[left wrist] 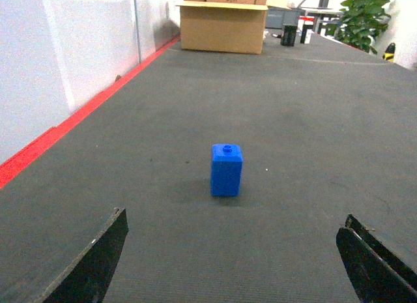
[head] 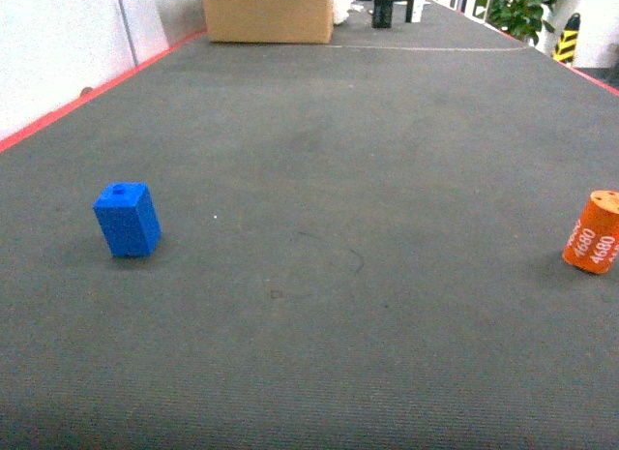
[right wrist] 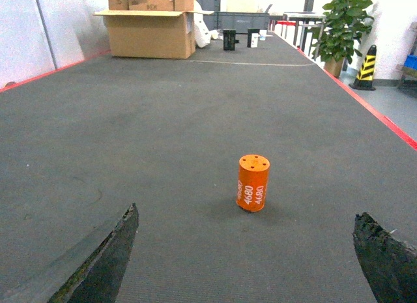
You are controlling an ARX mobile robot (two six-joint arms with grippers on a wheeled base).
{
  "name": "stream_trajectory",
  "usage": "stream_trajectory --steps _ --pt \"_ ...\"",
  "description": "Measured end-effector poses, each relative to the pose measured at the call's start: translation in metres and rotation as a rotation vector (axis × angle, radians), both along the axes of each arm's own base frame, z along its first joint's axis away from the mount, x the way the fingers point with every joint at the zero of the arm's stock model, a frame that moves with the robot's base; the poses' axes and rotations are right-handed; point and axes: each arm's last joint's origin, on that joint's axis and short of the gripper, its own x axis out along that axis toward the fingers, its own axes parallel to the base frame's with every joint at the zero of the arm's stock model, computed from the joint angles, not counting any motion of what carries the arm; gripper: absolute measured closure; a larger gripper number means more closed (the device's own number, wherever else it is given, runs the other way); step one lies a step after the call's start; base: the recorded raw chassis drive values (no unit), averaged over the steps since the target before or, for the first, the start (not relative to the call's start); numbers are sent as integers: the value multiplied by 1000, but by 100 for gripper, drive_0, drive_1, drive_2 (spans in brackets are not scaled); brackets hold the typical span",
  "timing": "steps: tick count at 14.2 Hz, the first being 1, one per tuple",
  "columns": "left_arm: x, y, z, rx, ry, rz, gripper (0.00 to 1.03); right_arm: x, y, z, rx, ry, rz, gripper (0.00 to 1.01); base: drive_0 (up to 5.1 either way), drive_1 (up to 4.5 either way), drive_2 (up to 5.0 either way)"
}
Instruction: Sort blue parts and orange caps into right shelf containers
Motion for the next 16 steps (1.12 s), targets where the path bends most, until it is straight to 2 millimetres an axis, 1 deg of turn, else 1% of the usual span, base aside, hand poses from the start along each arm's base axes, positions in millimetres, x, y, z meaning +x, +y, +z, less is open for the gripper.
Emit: stream_trajectory --steps 16 --pt "0 0 0 1 -5 -2 5 0 0 0 0 -3 0 3 0 0 0"
